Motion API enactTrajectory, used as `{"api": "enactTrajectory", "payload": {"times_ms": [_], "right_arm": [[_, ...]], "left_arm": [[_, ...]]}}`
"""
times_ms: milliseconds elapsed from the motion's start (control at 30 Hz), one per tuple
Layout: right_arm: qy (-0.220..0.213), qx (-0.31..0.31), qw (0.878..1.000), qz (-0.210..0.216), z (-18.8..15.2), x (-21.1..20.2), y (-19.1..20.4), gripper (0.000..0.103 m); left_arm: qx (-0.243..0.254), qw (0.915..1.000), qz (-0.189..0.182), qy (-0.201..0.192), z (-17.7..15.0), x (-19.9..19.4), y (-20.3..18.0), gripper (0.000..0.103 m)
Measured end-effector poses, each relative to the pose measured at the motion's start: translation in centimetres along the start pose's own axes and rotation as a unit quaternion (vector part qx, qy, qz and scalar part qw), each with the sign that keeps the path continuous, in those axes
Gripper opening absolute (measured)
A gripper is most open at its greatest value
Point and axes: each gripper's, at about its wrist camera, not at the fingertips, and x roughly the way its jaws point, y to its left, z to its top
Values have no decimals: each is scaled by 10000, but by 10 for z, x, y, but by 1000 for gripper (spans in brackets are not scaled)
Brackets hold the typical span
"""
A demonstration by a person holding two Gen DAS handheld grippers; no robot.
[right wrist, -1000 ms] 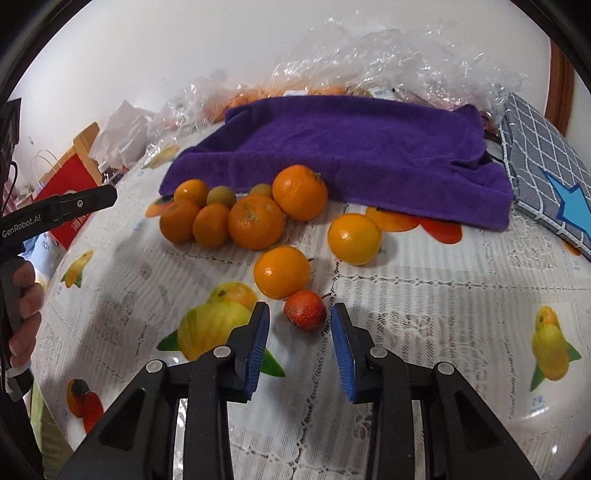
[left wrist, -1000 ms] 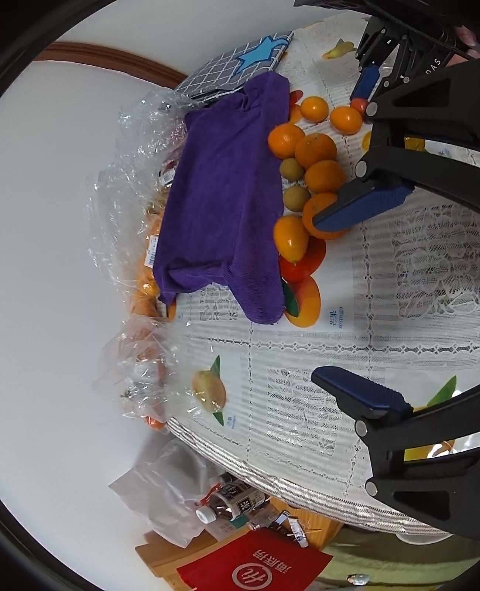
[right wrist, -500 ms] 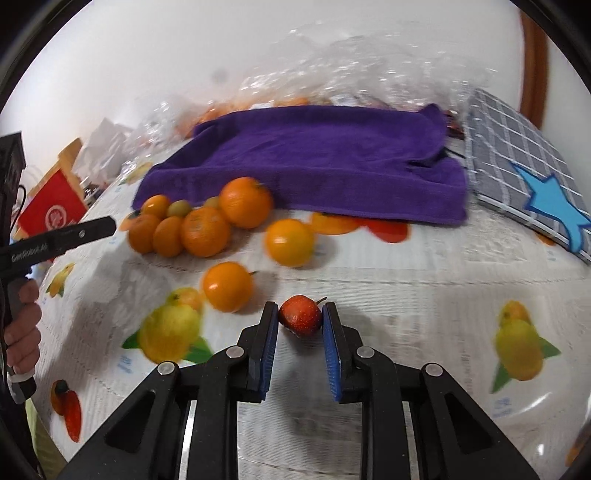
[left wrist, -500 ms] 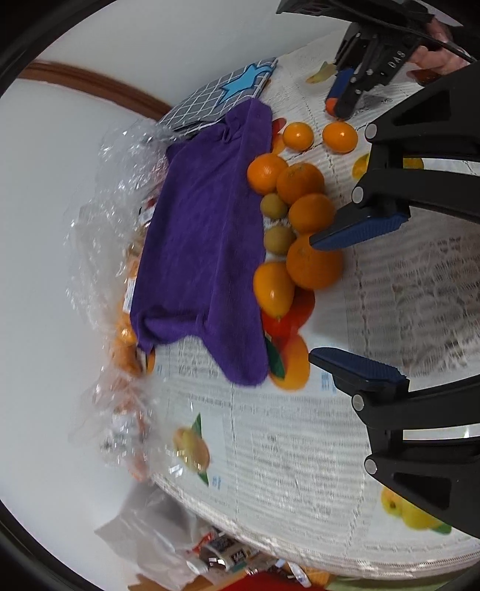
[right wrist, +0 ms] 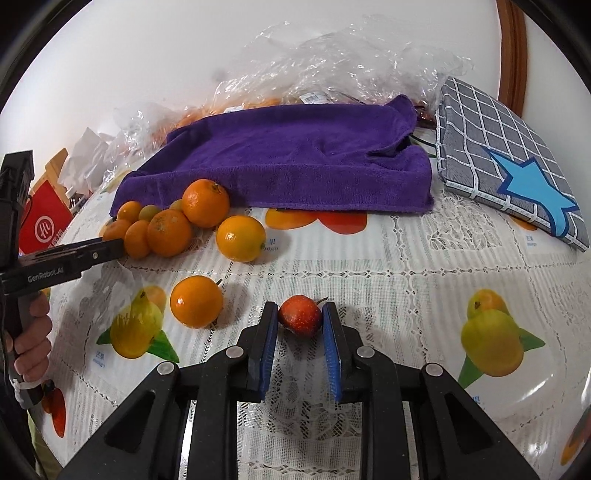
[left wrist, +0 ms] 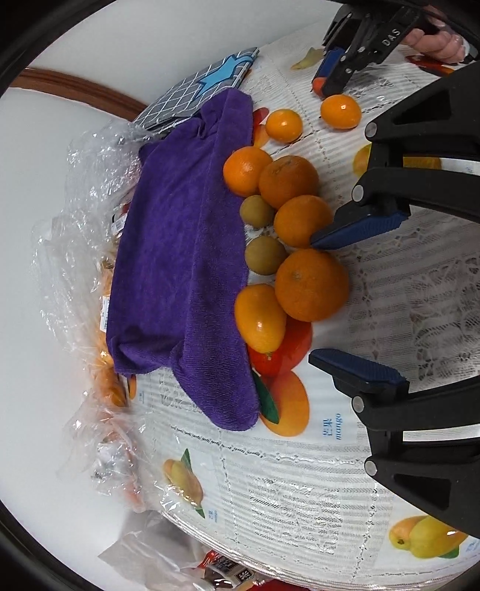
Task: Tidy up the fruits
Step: 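Grasp the small red fruit with the right tool while the left tool grasps a large orange, then lift and carry both held fruits over the purple towel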
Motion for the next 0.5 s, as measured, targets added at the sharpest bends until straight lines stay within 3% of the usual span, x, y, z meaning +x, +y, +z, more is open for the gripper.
{"api": "enactTrajectory", "payload": {"times_ms": [167,267,500], "right_arm": [[-5,-17,10000,6,1,1,1,24],[-10,13,10000,44,1,1,1,24],[-37,114,9999,78,-1,-1,-3,24]], "left_arm": [[-100,9999,-17,-58,3,2,1,53],[-115,9996,-232,-117,2,1,2,38],[-79,9995,-287,-133,-1,-8,2,38]]}}
